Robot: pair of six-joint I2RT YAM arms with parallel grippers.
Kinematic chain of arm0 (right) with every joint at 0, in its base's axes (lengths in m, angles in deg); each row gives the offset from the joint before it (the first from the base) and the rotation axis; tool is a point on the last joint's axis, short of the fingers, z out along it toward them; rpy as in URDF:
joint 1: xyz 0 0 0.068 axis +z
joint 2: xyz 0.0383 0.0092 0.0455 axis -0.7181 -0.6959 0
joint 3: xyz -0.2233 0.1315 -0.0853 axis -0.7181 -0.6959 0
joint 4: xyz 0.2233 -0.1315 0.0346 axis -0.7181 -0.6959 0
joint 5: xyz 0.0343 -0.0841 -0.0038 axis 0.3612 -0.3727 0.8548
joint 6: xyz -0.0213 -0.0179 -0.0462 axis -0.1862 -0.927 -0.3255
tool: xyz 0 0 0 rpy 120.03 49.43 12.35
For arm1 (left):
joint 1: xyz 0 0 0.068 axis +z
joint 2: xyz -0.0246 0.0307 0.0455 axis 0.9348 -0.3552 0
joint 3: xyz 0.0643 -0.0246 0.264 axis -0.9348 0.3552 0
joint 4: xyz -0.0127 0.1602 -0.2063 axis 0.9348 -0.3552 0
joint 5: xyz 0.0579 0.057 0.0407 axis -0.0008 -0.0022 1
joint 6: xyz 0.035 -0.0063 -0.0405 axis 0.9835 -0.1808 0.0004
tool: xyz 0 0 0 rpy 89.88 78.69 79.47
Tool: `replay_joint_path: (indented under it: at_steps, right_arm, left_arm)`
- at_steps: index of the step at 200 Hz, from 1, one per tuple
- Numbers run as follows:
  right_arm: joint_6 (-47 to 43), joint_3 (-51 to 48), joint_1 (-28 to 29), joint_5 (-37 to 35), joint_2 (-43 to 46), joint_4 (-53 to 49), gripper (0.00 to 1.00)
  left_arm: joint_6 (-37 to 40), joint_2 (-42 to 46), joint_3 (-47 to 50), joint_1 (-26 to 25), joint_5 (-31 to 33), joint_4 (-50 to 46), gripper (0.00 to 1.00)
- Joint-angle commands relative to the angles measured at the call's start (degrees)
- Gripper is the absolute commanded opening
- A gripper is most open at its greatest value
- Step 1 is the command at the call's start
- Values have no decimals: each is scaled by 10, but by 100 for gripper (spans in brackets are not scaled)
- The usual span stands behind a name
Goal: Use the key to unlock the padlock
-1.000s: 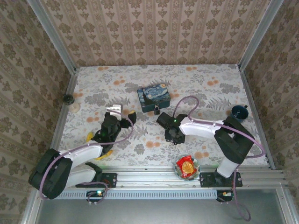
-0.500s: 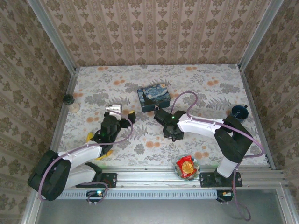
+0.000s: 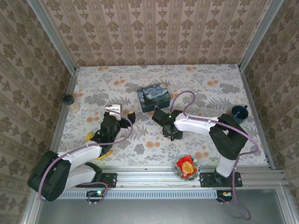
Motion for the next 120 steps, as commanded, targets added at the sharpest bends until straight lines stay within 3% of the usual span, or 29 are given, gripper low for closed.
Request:
replay_joint_path:
  at_steps: [1,120]
  right_arm:
    - [20,6,3,-24,-10,-8,40]
    - [38,-27,3,-24,-15,11,31]
  left_arm:
    - [2,12,-7,6,-5,-10,100]
    - [-4,9,-5,9,-1,-11,100]
